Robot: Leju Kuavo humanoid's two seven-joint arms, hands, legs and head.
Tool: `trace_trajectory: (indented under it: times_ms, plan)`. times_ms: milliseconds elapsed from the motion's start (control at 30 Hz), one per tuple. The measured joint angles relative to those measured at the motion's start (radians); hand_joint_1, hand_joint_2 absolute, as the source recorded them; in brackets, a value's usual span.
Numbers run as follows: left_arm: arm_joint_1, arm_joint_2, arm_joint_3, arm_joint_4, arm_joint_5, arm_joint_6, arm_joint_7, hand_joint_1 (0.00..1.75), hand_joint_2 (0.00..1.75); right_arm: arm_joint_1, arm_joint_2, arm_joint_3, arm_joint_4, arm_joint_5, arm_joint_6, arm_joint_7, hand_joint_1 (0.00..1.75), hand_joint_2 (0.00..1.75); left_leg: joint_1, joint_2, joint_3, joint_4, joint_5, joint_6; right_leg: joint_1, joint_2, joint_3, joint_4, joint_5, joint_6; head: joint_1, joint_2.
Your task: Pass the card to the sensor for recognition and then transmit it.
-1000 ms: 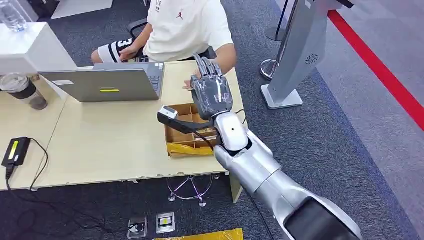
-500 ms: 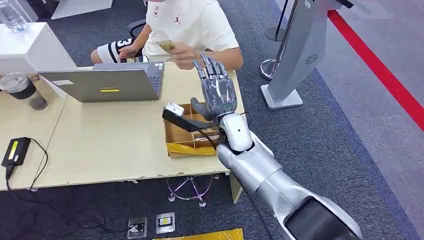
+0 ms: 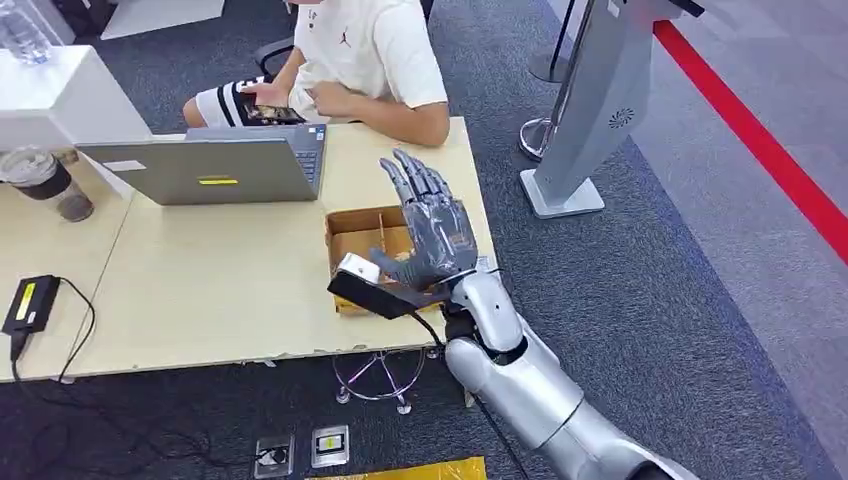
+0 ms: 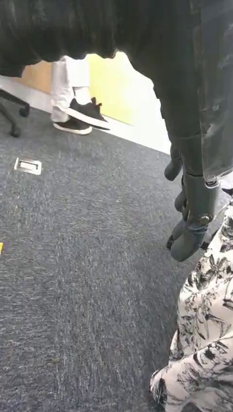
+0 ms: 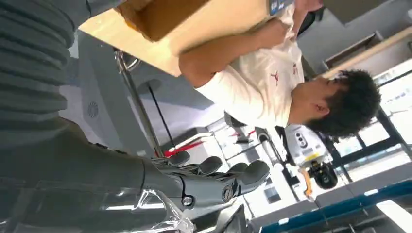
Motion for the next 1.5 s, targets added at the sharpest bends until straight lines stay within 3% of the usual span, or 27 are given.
trace_trajectory:
  times_ms: [233, 433, 900, 1200, 1500]
  plan:
    - [0.0, -0.016, 0.0, 0.0, 0.0, 0.023, 0.022, 0.0, 1.75, 0.088, -0.047, 0.058, -0.112, -0.032, 0.017, -0.021, 0.0, 1.75, 0.0, 0.001, 0.0, 0.0, 0.0, 0.0, 0.0, 0.0, 0.0, 0.0, 0.0, 0.0, 0.0, 0.0]
    - [-0.001, -0.027, 0.0, 0.0, -0.015, 0.026, 0.032, 0.0, 1.75, 0.098, -0.064, 0.111, -0.12, 0.146, -0.026, 0.023, 0.0, 1.75, 0.0, 0.002, 0.0, 0.0, 0.0, 0.0, 0.0, 0.0, 0.0, 0.0, 0.0, 0.0, 0.0, 0.0]
    - [-0.002, -0.033, 0.0, 0.0, -0.04, 0.024, 0.031, 0.0, 1.75, 0.085, -0.049, 0.162, 0.006, 0.201, -0.017, 0.059, 0.0, 1.75, 0.0, 0.001, -0.001, 0.0, 0.0, 0.0, 0.0, 0.0, 0.0, 0.0, 0.0, 0.0, 0.0, 0.0]
    - [-0.002, -0.028, 0.0, 0.0, -0.037, 0.008, -0.011, 0.0, 1.75, 0.069, -0.01, 0.172, 0.104, 0.251, 0.011, 0.087, 0.0, 1.75, 0.0, 0.001, -0.001, 0.0, 0.0, 0.0, 0.0, 0.0, 0.0, 0.0, 0.0, 0.0, 0.0, 0.0]
    - [-0.001, -0.008, 0.0, 0.0, -0.037, -0.029, -0.054, 0.0, 1.75, 0.06, -0.008, 0.16, 0.152, 0.276, 0.035, 0.103, 0.0, 1.75, 0.0, 0.001, 0.0, 0.0, 0.0, 0.0, 0.0, 0.0, 0.0, 0.0, 0.0, 0.0, 0.0, 0.0]
